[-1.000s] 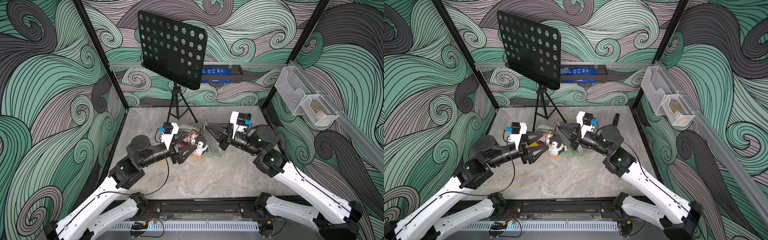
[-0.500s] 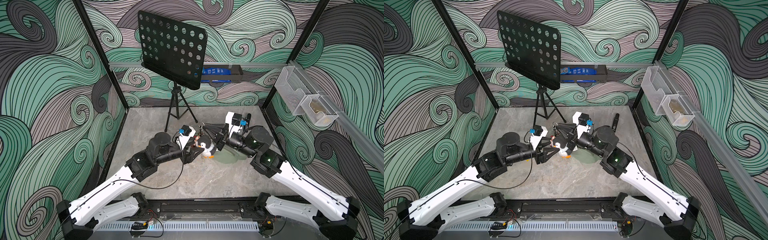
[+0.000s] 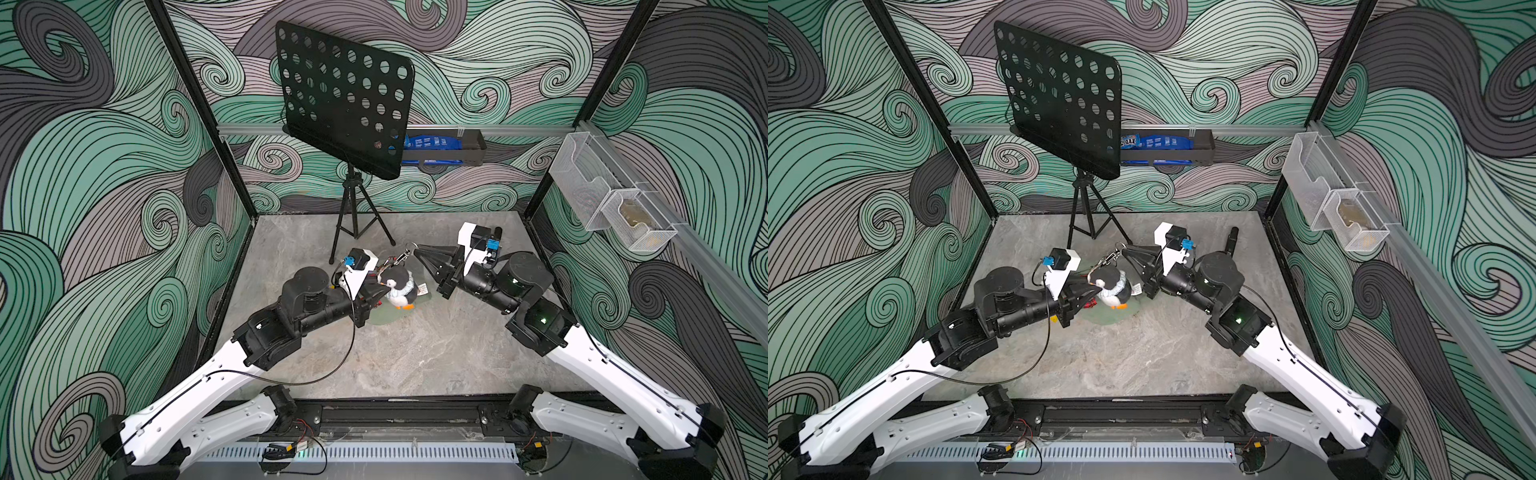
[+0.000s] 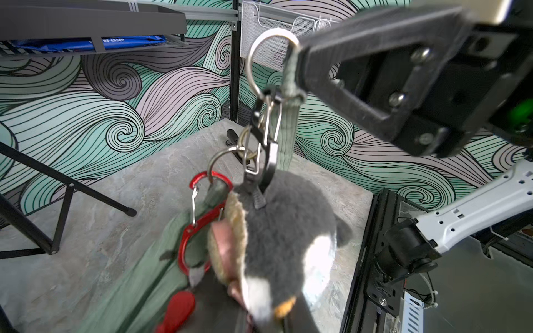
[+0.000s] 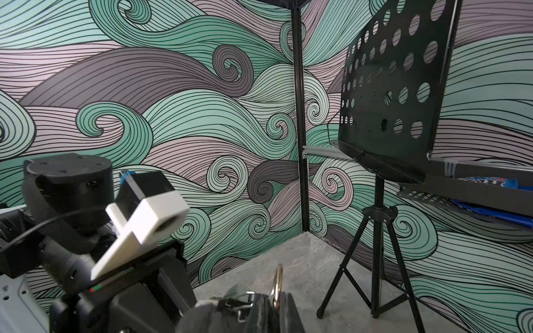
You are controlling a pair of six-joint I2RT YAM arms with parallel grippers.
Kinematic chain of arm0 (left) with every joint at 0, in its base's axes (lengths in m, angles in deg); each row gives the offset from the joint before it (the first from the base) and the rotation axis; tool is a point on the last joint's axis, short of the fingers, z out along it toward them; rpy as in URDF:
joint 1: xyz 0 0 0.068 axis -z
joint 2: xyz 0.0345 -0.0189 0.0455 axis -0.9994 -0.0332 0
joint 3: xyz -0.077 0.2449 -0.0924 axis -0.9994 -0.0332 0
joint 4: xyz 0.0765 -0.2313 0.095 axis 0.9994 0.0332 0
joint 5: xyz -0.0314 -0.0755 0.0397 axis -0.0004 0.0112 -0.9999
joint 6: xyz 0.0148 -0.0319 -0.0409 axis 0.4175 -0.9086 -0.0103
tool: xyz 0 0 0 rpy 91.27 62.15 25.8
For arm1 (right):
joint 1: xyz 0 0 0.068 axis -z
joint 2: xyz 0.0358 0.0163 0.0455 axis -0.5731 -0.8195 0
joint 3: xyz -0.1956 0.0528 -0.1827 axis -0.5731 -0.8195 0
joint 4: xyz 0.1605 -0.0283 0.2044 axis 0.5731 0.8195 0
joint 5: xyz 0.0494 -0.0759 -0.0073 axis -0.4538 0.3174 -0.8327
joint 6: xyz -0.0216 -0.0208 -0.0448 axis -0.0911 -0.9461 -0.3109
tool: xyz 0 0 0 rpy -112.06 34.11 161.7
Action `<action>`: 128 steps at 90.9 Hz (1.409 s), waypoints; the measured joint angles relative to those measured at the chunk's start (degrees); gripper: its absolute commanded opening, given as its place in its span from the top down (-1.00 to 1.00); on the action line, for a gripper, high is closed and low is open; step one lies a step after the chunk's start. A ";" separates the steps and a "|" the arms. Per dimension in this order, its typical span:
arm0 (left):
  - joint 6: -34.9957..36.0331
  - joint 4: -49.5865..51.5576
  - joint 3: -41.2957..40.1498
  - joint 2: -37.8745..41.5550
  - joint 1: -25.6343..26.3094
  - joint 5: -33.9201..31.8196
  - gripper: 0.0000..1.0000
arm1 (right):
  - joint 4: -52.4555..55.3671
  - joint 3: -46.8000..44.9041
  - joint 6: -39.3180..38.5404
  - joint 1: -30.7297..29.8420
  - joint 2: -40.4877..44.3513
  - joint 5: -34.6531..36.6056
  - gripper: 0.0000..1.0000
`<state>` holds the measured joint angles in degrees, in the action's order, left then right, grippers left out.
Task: Remove the decoration from the bag
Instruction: Remove the decoration item from the bag.
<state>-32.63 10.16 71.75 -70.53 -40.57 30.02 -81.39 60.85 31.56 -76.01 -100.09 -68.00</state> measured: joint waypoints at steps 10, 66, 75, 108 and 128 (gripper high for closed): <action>0.15 3.37 2.58 0.52 -0.26 -0.11 1.00 | 0.02 -1.84 0.02 3.96 0.59 -6.69 1.00; 6.99 18.82 10.84 -3.67 -5.64 4.98 0.98 | -3.58 -4.83 -0.02 9.53 1.11 -35.06 1.00; 11.56 21.40 11.56 -4.39 -6.21 5.29 0.74 | -3.54 -4.83 0.02 9.62 0.17 -38.56 1.00; 19.54 25.38 8.09 6.43 -7.54 6.82 -0.81 | -4.90 -4.79 1.99 9.62 -0.81 -45.66 1.00; 14.23 16.09 7.74 8.15 -7.54 14.99 -0.75 | -4.90 -3.58 2.62 9.60 -1.92 -49.96 1.00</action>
<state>-18.40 26.25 79.48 -62.37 -48.11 45.01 -86.29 57.27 34.18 -66.41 -102.01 -117.97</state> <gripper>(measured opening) 0.892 0.093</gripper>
